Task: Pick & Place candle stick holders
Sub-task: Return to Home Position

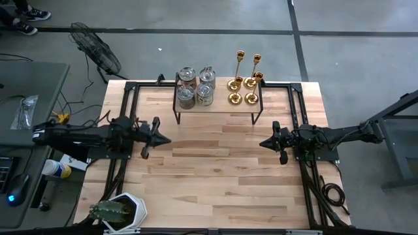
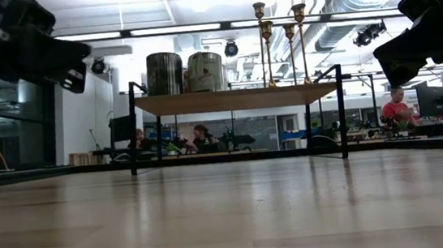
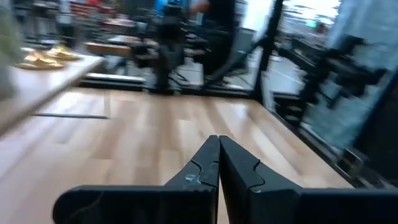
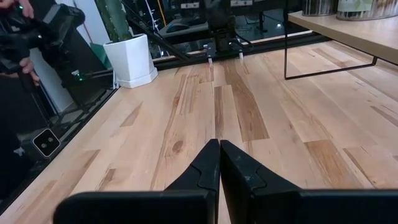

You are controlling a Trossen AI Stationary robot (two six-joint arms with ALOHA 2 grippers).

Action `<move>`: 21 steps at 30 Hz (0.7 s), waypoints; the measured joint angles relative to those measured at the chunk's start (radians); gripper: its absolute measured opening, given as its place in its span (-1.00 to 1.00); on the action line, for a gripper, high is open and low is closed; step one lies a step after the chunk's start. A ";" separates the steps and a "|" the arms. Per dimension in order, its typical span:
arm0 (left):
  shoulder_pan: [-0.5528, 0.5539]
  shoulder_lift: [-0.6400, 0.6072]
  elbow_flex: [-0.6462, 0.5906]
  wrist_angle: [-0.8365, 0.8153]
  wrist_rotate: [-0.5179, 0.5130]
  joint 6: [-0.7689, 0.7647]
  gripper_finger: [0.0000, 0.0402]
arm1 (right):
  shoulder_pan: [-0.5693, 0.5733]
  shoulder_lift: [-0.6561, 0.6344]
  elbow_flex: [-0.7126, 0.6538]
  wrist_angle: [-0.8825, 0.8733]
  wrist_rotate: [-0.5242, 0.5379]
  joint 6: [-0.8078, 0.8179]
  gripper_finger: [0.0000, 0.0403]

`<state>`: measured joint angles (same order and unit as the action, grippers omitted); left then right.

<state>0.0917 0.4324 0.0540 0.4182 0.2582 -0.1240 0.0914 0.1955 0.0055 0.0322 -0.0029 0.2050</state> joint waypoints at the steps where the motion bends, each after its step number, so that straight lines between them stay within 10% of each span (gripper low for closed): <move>1: 0.000 -0.012 -0.012 -0.002 0.024 0.004 -1.00 | 0.000 0.000 0.000 0.000 0.000 0.000 -0.98; 21: 0.000 -0.129 -0.040 -0.156 0.124 -0.064 -1.00 | 0.000 0.000 0.000 0.000 0.000 0.000 -0.98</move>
<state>0.0914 0.3034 0.0135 0.2625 0.3821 -0.1879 0.0917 0.1955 0.0059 0.0322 -0.0029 0.2050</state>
